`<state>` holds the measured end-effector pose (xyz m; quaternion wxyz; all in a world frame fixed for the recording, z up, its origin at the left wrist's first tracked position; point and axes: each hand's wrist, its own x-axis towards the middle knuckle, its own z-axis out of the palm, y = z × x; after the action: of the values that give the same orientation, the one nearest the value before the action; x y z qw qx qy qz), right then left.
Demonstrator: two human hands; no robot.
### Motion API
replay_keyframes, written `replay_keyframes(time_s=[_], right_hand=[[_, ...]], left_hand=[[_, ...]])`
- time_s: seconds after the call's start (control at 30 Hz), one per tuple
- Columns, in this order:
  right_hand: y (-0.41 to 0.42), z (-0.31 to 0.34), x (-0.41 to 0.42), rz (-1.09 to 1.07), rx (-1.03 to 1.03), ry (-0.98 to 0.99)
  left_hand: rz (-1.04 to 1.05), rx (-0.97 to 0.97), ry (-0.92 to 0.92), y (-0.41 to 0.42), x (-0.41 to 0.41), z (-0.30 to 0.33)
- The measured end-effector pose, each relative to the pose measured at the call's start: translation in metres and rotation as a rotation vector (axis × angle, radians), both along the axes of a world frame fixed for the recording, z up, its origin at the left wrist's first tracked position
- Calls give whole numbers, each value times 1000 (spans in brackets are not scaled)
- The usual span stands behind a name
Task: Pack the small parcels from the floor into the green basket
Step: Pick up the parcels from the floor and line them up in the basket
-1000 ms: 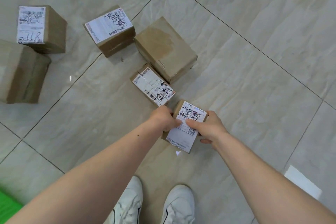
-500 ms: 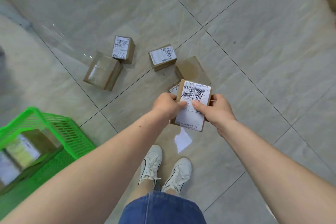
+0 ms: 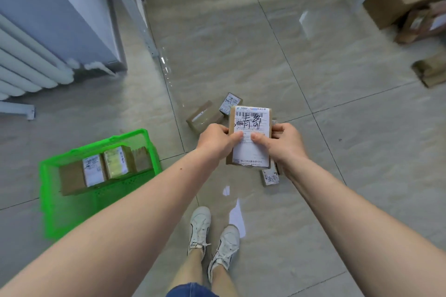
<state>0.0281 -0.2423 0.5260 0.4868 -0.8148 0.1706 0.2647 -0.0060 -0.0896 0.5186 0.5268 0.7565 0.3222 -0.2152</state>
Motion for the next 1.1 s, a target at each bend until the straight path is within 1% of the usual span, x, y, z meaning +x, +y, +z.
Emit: replay_keyframes(time_s=[0.17,0.27,0.37,0.53,0.7,0.83,0.97,1.1], right_hand=[[72,24,-5,145,13,-26],[120,25,-17,211,31,-26],[167,22,-37,268,46,-12],[237,18,-82,326,33,-14],[292,9,-118,336,28,-27],[324,-10,-133,357,-4,-16],[349,-42,-127,410,-42,-4],[374,-86,-119,414,-77,0]], left_hand=[[163,50,2,62,-27,28],[242,96,6,104,-52,35],[321,98,-1,146,-82,36],[362,110,11,211,-130,30],[400,112,41,263,-166,15],[417,132,78,293,-179,-3],[489,122,95,312,-178,-35],[553,181,96,329,-165,-76]])
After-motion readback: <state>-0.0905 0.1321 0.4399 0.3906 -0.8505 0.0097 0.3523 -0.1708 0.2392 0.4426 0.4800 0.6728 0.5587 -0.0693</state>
